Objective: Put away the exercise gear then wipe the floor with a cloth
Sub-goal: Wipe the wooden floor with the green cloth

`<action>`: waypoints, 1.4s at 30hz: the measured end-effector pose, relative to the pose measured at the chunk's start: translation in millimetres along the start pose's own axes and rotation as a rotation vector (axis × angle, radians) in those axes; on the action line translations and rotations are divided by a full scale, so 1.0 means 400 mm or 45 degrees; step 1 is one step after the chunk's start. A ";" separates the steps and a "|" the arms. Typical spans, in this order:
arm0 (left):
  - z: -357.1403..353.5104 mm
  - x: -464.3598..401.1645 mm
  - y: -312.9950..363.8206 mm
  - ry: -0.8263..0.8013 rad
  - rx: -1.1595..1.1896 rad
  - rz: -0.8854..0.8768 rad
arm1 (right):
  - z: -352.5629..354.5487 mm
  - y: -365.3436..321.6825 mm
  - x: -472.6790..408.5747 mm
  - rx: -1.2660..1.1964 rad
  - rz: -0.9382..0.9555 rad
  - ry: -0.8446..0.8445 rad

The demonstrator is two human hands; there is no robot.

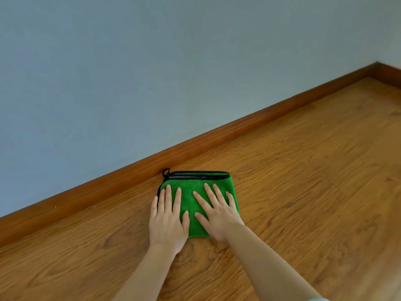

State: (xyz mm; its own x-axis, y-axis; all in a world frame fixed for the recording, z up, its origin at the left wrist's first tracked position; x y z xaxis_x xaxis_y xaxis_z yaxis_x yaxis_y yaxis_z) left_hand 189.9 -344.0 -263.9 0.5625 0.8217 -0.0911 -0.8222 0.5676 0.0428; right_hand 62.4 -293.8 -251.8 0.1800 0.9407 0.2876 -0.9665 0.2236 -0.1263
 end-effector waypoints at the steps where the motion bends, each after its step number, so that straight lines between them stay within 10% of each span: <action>1: 0.000 -0.011 0.000 0.013 -0.007 0.001 | 0.001 0.003 -0.012 0.013 -0.003 -0.001; 42: 0.057 0.742 0.135 -0.221 0.046 -0.225 | -0.169 -0.094 0.700 0.032 0.094 -0.237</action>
State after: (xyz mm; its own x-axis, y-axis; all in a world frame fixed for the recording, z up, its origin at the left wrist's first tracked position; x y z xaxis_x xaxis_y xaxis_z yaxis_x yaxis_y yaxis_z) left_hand 314.5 -68.5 -265.9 0.7065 0.7041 0.0715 -0.7077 0.7023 0.0771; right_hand 161.5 -21.7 -230.7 0.0738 0.8903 0.4493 -0.9804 0.1472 -0.1306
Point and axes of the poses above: each hand's wrist, its own x-axis away from the middle knuckle, its own z-axis out of the back of the hand, y = z × x, the point moved 5 cm from there along -x, towards the middle knuckle, and after that the axes turned 6 degrees about -z, right-handed, at the moved point
